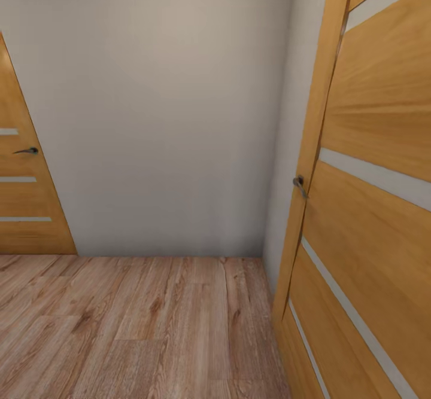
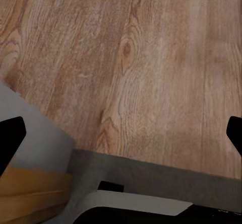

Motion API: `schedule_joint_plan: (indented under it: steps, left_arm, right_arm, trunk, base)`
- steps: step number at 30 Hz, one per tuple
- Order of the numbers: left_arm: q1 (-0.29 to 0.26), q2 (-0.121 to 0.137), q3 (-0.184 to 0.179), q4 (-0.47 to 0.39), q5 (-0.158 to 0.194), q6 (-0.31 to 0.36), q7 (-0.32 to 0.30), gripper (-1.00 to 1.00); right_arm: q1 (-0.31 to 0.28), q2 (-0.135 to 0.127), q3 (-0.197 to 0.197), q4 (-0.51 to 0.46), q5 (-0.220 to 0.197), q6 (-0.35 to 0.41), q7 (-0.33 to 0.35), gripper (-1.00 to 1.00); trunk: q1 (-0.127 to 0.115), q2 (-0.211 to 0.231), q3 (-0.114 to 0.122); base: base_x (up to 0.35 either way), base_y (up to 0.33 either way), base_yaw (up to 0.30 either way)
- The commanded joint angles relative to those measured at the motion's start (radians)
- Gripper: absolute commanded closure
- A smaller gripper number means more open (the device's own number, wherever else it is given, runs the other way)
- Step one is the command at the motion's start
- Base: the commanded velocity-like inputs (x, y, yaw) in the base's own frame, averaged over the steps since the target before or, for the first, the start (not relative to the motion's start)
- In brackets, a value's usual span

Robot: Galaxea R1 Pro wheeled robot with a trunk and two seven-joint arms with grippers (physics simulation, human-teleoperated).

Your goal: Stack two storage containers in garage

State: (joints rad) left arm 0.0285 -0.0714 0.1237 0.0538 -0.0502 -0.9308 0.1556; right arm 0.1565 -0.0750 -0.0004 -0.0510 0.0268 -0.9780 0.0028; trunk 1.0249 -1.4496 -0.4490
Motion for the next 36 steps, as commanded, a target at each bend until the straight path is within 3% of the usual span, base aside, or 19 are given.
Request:
schedule_joint_plan:
  steps: [1, 5, 10, 13, 26, 31, 36]
  left_arm:
    - [0.0, -0.001, 0.007, -0.021, -0.004, -0.004, 0.002, -1.0]
    - [-0.001, -0.004, 0.007, -0.115, -0.002, 0.022, 0.0, -1.0]
    - [0.0, -0.01, 0.008, -0.265, -0.002, 0.186, -0.004, -1.0]
    - [-0.001, -0.011, 0.009, -0.299, -0.001, 0.224, -0.004, -1.0]
    - [0.0, -0.016, 0.008, -0.311, -0.002, 0.238, -0.003, -1.0]
    - [-0.001, -0.038, 0.008, -0.312, -0.003, 0.239, 0.0, -1.0]
    - [-0.001, -0.043, 0.007, -0.313, -0.004, 0.239, 0.001, -1.0]
  right_arm:
    - [0.0, 0.0, -0.001, -0.039, 0.004, 0.02, 0.0, -1.0]
    - [-0.007, 0.009, 0.0, -0.218, 0.043, 0.124, -0.002, -1.0]
    - [-0.036, 0.02, 0.0, -0.41, 0.075, 0.315, -0.006, -1.0]
    - [-0.061, 0.022, 0.0, -0.451, 0.076, 0.388, -0.007, -1.0]
    - [-0.073, 0.023, -0.004, -0.462, 0.068, 0.414, -0.004, -1.0]
    - [-0.073, 0.023, -0.003, -0.46, 0.071, 0.416, -0.004, -1.0]
    - [-0.073, 0.023, -0.003, -0.46, 0.071, 0.416, -0.004, -1.0]
  trunk:
    - [0.0, 0.0, -0.001]
    - [0.0, 0.0, -0.001]
    - [0.0, 0.0, -0.001]
    - [0.0, 0.0, -0.001]
    - [0.0, 0.0, -0.001]
    - [0.0, 0.0, -0.001]
    - [0.0, 0.0, -0.001]
  base:
    - [0.0, 0.0, 0.0]
    - [0.0, 0.0, 0.0]
    - [0.0, 0.0, 0.0]
    - [0.0, 0.0, 0.0]
    - [0.0, 0.0, 0.0]
    - [0.0, 0.0, 0.0]
    - [0.091, 0.0, 0.0]
